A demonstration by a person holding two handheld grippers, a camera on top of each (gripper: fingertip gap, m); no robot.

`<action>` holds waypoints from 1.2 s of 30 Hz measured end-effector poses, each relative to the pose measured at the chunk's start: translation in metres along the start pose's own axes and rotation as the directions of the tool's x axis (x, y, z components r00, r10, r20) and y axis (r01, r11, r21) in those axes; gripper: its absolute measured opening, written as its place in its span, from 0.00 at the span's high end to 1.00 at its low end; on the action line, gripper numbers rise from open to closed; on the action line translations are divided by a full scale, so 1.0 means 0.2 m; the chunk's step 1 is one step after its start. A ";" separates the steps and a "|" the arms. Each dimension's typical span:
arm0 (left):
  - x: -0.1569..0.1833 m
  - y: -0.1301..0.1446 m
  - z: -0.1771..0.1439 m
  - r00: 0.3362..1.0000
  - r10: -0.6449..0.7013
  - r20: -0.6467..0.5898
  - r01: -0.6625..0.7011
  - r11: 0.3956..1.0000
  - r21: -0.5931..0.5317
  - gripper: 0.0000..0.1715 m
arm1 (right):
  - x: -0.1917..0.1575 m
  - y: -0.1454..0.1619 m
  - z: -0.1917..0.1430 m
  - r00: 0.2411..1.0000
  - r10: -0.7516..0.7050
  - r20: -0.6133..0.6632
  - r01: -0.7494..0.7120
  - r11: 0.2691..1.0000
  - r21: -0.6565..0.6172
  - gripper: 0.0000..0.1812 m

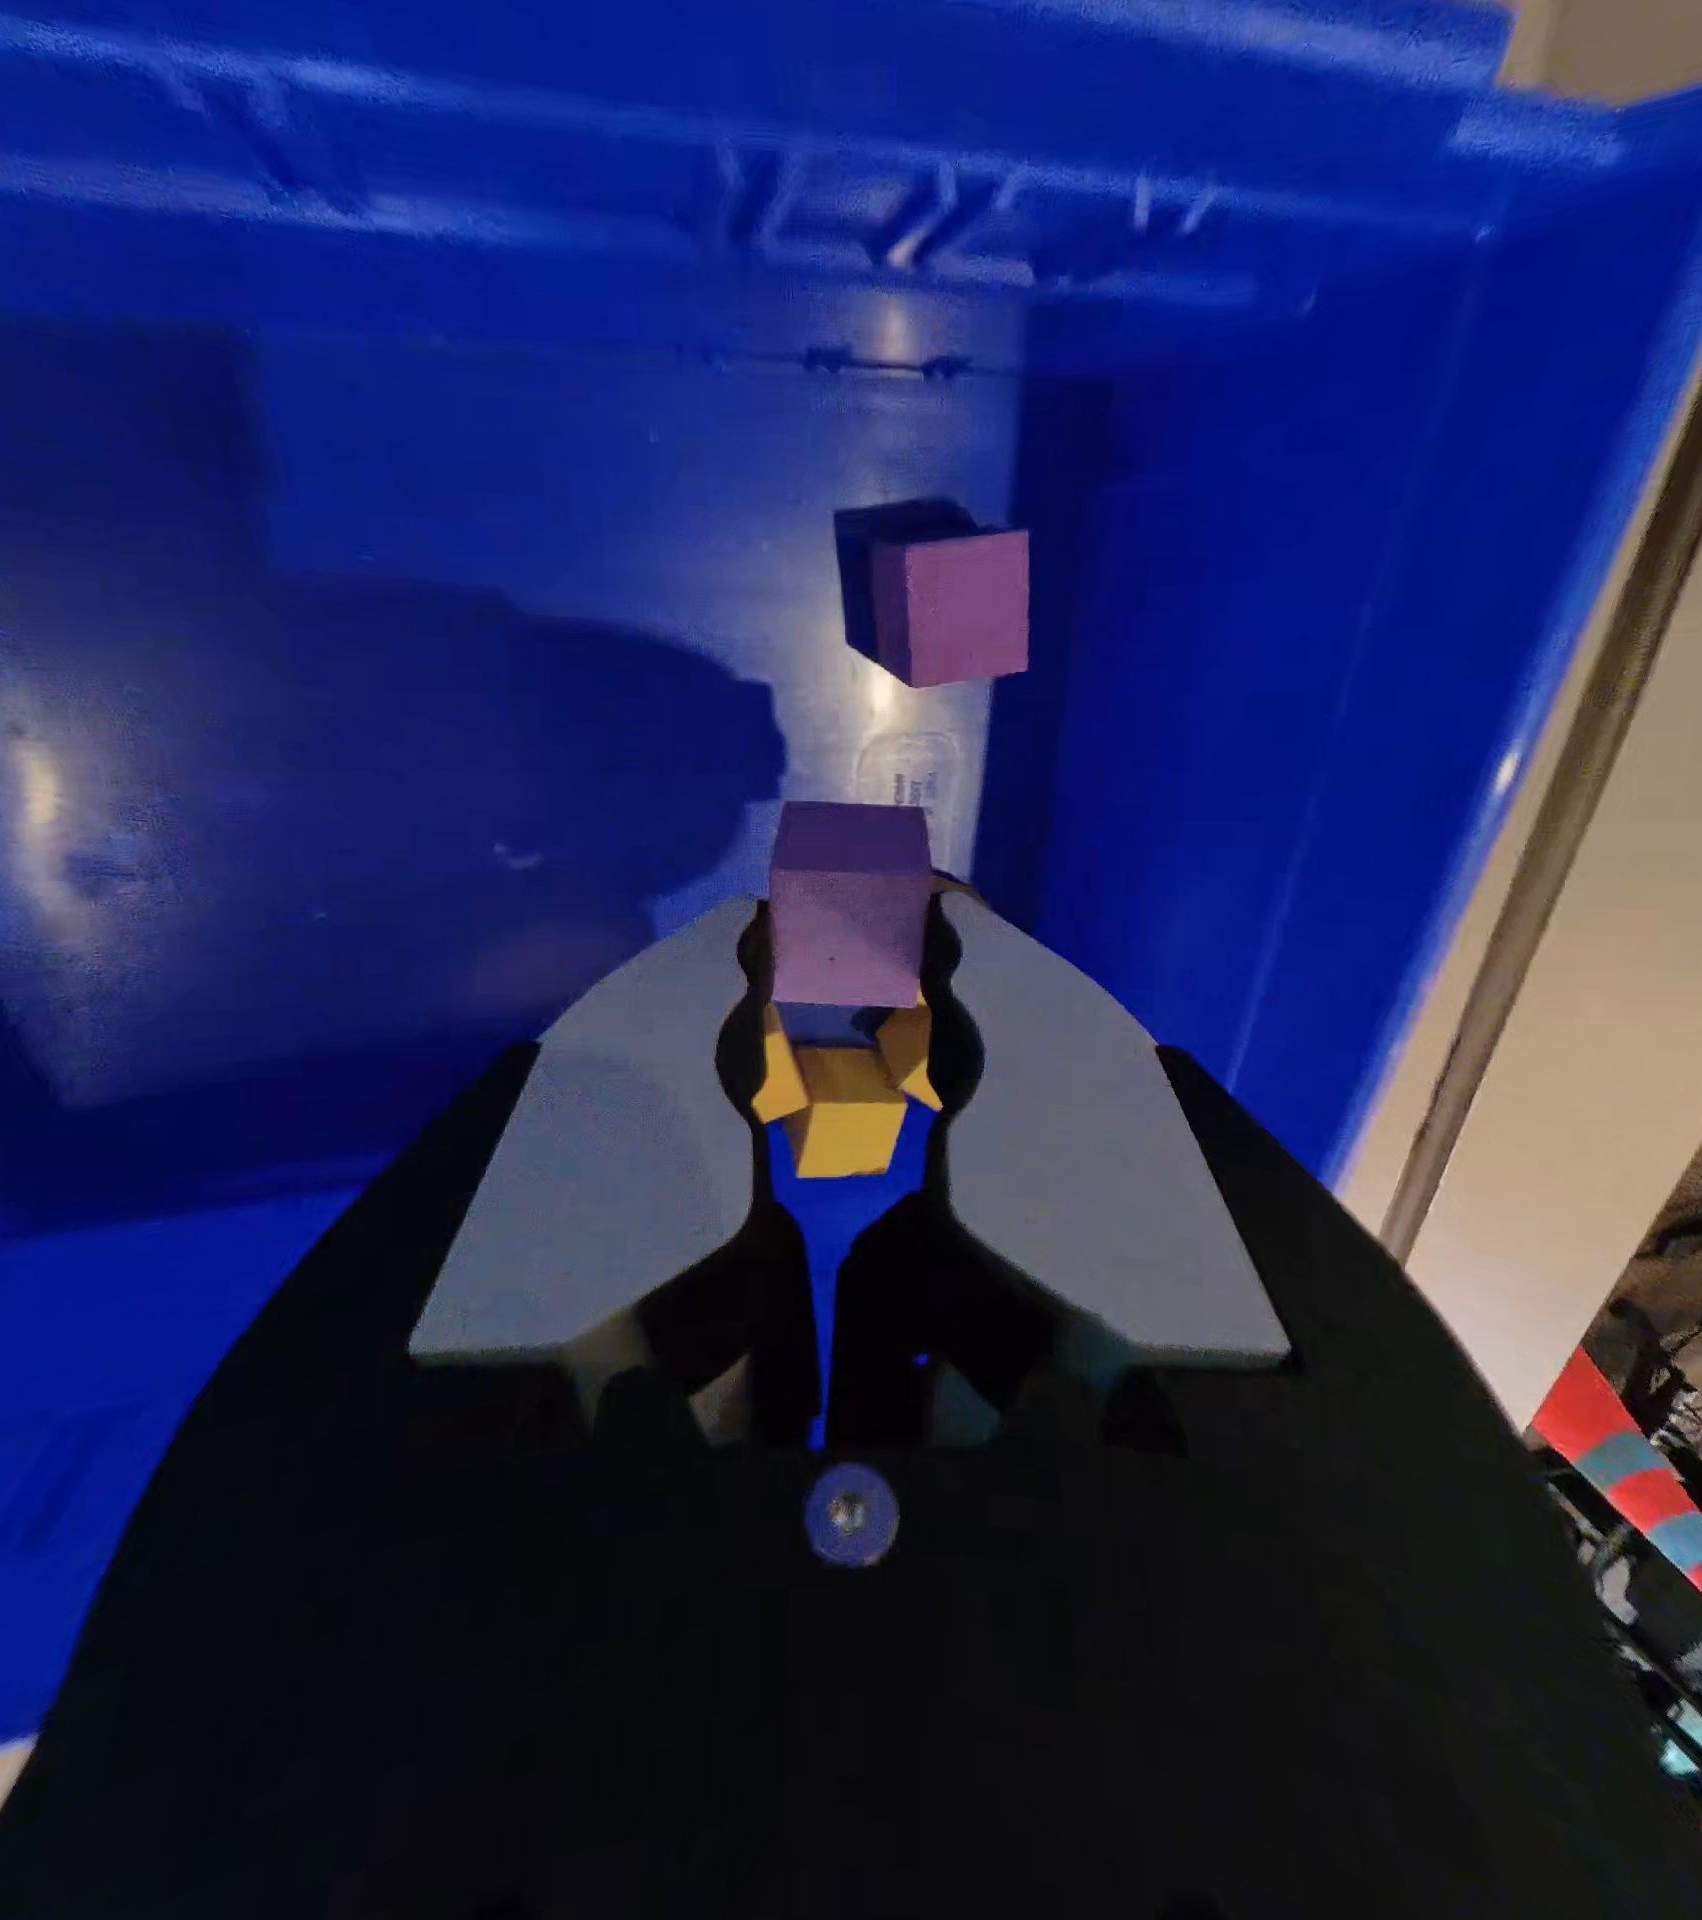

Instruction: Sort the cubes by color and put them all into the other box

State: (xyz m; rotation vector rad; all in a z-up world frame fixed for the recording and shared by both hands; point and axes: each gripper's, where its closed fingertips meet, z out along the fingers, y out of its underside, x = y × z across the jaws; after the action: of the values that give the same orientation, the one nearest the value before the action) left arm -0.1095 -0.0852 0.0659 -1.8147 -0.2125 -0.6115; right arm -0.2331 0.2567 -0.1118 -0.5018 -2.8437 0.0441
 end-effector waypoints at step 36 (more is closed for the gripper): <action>-0.60 0.26 -0.26 0.852 0.162 0.497 0.156 0.829 -0.537 0.70 | 0.04 -0.18 -0.20 0.990 0.019 -0.143 0.003 0.988 0.157 0.76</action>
State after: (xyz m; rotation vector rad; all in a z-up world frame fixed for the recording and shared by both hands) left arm -0.2037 -0.1314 -0.0278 -2.5478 -0.4321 -0.1466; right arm -0.2428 0.2244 -0.0682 -0.4629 -2.6702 0.2222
